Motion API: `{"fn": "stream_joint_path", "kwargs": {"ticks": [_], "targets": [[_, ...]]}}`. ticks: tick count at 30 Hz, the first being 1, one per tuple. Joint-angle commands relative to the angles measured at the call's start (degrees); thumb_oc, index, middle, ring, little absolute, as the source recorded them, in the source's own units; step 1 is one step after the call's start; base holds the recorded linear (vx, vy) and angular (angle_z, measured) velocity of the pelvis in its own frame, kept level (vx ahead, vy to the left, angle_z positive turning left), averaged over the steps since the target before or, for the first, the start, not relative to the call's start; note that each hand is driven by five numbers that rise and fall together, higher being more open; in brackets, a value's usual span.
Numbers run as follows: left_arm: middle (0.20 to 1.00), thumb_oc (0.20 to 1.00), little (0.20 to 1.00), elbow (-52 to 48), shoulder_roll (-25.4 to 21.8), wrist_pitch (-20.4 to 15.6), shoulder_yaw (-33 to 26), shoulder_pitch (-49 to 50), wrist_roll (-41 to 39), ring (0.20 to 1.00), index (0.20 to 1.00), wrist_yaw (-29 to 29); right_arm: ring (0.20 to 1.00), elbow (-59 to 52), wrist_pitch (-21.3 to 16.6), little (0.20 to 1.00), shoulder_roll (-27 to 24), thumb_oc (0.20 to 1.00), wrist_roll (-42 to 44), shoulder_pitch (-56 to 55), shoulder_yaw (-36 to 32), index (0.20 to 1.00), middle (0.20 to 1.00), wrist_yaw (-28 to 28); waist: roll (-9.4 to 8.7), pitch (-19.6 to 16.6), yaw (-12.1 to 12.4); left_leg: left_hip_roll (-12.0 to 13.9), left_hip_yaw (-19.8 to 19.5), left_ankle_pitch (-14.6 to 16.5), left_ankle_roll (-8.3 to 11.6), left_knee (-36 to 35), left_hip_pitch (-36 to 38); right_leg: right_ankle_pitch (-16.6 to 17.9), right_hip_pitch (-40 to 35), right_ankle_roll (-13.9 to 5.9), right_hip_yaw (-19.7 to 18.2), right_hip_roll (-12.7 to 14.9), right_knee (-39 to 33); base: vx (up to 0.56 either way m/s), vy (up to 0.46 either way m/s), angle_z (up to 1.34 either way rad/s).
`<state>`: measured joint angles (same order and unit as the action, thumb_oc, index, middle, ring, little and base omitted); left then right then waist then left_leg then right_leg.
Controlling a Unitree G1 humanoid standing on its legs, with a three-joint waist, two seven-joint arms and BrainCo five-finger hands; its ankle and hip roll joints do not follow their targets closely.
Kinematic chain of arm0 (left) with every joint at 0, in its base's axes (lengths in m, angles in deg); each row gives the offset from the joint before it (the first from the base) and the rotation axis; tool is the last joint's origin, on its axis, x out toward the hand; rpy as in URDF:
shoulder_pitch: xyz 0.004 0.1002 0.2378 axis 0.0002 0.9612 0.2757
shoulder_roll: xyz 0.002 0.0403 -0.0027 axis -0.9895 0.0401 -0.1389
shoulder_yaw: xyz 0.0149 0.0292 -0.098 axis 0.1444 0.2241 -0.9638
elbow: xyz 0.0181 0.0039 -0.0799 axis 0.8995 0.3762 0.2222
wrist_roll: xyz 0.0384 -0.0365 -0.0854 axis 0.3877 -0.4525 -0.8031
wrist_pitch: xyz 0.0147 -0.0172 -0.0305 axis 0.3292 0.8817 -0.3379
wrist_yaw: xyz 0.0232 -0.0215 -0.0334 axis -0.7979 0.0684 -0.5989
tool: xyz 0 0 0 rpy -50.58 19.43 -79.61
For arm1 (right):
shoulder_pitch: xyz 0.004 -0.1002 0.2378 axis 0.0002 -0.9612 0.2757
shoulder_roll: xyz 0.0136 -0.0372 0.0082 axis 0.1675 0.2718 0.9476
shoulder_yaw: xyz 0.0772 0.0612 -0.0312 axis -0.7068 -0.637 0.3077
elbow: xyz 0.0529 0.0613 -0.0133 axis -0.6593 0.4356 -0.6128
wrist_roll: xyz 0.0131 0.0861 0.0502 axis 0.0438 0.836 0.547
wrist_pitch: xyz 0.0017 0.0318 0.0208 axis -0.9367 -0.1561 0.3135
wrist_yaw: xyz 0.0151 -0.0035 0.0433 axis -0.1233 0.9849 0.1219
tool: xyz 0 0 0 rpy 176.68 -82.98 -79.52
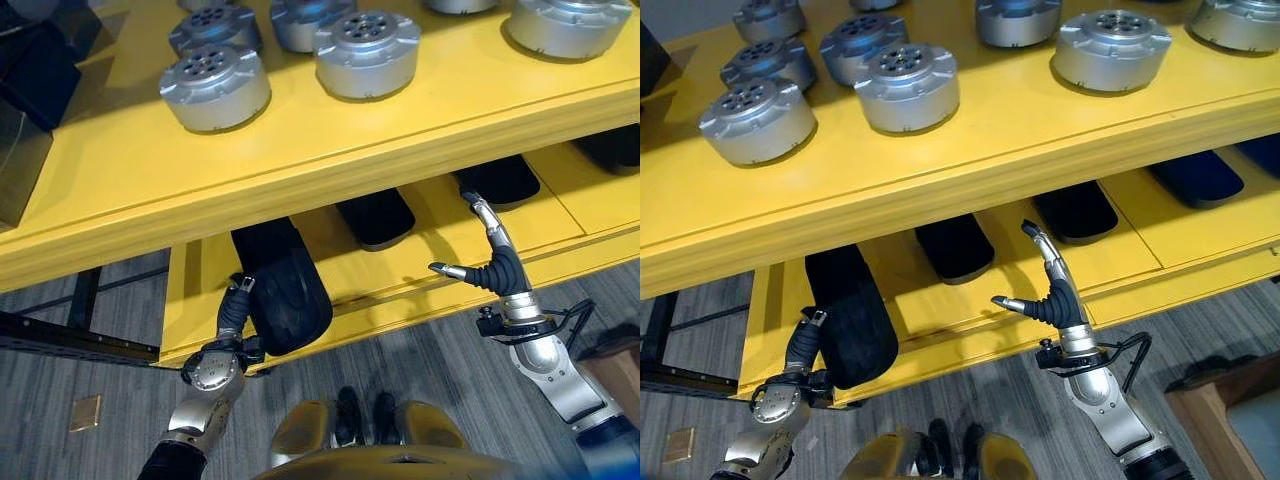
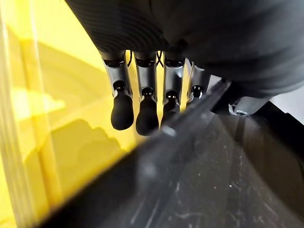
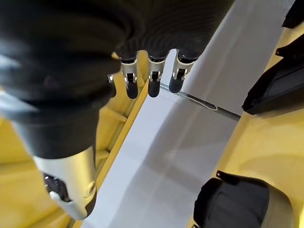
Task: Move parts from the plastic box to the shelf.
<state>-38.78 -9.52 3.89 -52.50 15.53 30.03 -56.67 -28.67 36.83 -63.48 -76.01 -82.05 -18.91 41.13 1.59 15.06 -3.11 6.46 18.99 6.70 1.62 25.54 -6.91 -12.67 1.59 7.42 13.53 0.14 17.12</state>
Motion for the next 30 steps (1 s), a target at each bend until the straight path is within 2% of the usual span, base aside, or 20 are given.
{"fn": "stream_joint_path", "kwargs": {"ticks": [1, 3, 6, 9, 12, 17, 18, 19, 20, 25, 30], "targets": [[0.2, 0.2, 0.2, -4.76, -1.36, -2.75, -0.92, -2.48, -1.14, 0.2, 0.2, -0.71, 1.0, -4.1, -0.4, 1.0, -2.55, 1.0, 1.89, 0.67, -2.05, 1.0, 1.0, 0.45, -1.22, -0.92, 0.63, 2.97, -2.24, -8.36, 1.76, -3.64, 3.5, 6.28, -1.19, -7.88, 4.81, 4.9, -4.88, -0.02, 0.162, -0.12], [0.2, 0.2, 0.2, -5.01, -1.45, -3.42, -1.24, -1.14, -2.81, 0.2, 0.2, -0.93, 1.0, -4.48, 0.68, 1.0, -3.76, 1.0, 2.38, 0.38, -2.38, 1.0, 1.0, 1.57, -1.36, -1.63, 0.4, 5.94, -6.3, -12.84, 3.18, -6.54, 3.94, 5.96, -0.29, -7.54, 3.08, 5.17, -4.41, 0.0, 0.265, -0.33], [0.2, 0.2, 0.2, -4.7, -1.21, -5.32, -1.64, -0.01, -4.19, 0.2, 0.2, -1.73, 1.0, -6.35, 0.75, 1.0, -5.42, 1.0, 2.63, -0.82, -3.75, 1.0, 1.0, 1.89, -0.75, -2.3, -0.7, 10.55, -8.5, -18.43, 4.43, -11.2, 4.74, 4.99, 1.41, -7.39, 1.43, 6.25, -2.7, 0.01, 0.362, -0.5], [0.2, 0.2, 0.2, -3.84, -0.89, -7.04, -1.61, 0.36, -4.65, 0.2, 0.2, -2.69, 1.0, -8.24, 0.09, 1.0, -6.94, 1.0, 7.09, -3.74, -6.92, 1.0, 1.0, -0.45, 0.05, -2.5, -2.26, 11.44, -8.8, -17.66, 4.71, -12.76, 6.2, 2.55, 4.06, -7.42, 0.33, 8.29, 2.04, -0.03, 0.35, -0.31], [0.2, 0.2, 0.2, -3.43, -1.25, -6.97, -1.58, -0.61, -3.92, 0.2, 0.2, -2.66, 1.0, -8.53, 0.49, 1.0, -7.22, 1.0, 6.41, -4.54, -8.81, 1.0, 1.0, -2.34, 0.55, -1.93, -2.92, 11.05, -8.54, -17.42, 4.88, -9.88, 4.06, 1.63, 4.98, -6.66, -0.21, 8.06, 3.71, -0.09, 0.23, -0.34], [0.2, 0.2, 0.2, -2.75, -0.88, -6.44, -0.58, -2.17, -3.98, 0.2, 0.2, -3.07, 1.0, -7.71, 1.18, 1.0, -6.69, 1.0, 7.26, -4.87, -9.73, 1.0, 1.0, -1.33, 1.05, -0.71, -3.37, 8.06, -7.74, -14.19, 4.1, -9.39, 3.22, 2.48, 4.88, -7.75, -0.85, 8.93, 3.51, -0.07, 0.169, 0.26], [0.2, 0.2, 0.2, -2.72, -0.42, -6.9, -0.25, -2.35, -3.99, 0.2, 0.2, -2.71, 1.0, -7.61, 2.21, 1.0, -6.28, 1.0, 8.98, -5.07, -10.67, 1.0, 1.0, -1.35, 1.42, -0.5, -3.36, 6.73, -7.52, -12.96, 3.86, -11.08, 3.73, 3.46, 5.16, -8.36, -1.21, 9.05, 2.6, -0.14, 0.211, 0.68], [0.2, 0.2, 0.2, -3.33, -0.03, -7.7, -0.02, -2.06, -3.47, 0.2, 0.2, -2.46, 1.0, -7.22, 4.52, 1.0, -5.65, 1.0, 13.91, -5.02, -11.02, 1.0, 1.0, -3.63, 1.41, -0.08, -3.05, 5.58, -7.59, -11.57, 3.65, -12.12, 4.1, 3.89, 5.29, -8.96, -1.23, 9.26, 2.24, -0.13, 0.16, 0.62], [0.2, 0.2, 0.2, -3.34, -0.01, -7.93, 0.06, -2.09, -3.42, 0.2, 0.2, -2.48, 1.0, -7.19, 4.57, 1.0, -5.57, 1.0, 14.31, -4.96, -11.03, 1.0, 1.0, -3.89, 1.36, -0.01, -3.02, 5.48, -7.6, -11.36, 3.62, -12.19, 4.11, 3.92, 5.34, -8.99, -1.2, 9.28, 2.27, -0.1, 0.059, 0.3], [0.2, 0.2, 0.2, -5.48, 0.25, -8.47, 0.57, -2.58, -3.85, 0.2, 0.2, -4.59, 1.0, -9.68, 2.87, 1.0, -4.47, 1.0, 11.87, -5.4, -11.1, 1.0, 1.0, -4.35, 0.74, 0.98, -2.44, 4.63, -7.48, -9.88, 3.21, -12.4, 3.55, 4.22, 5.4, -9.41, -0.58, 9.27, 2.08, -0.07, -0.017, 0.13], [0.2, 0.2, 0.2, -5.8, -0.12, -8.27, 1.47, -3.93, -3.06, 0.2, 0.2, -4.85, 1.0, -10.56, 0.42, 1.0, -5.35, 1.0, 7.77, -1.98, -9.98, 1.0, 1.0, -0.23, -0.18, 2.59, -1.12, 5.01, -7.28, -9.46, 3.31, -11.0, 2.14, 4.56, 5.41, -9.54, 0.77, 8.99, 2.04, -0.09, -0.074, 0.01]]}}
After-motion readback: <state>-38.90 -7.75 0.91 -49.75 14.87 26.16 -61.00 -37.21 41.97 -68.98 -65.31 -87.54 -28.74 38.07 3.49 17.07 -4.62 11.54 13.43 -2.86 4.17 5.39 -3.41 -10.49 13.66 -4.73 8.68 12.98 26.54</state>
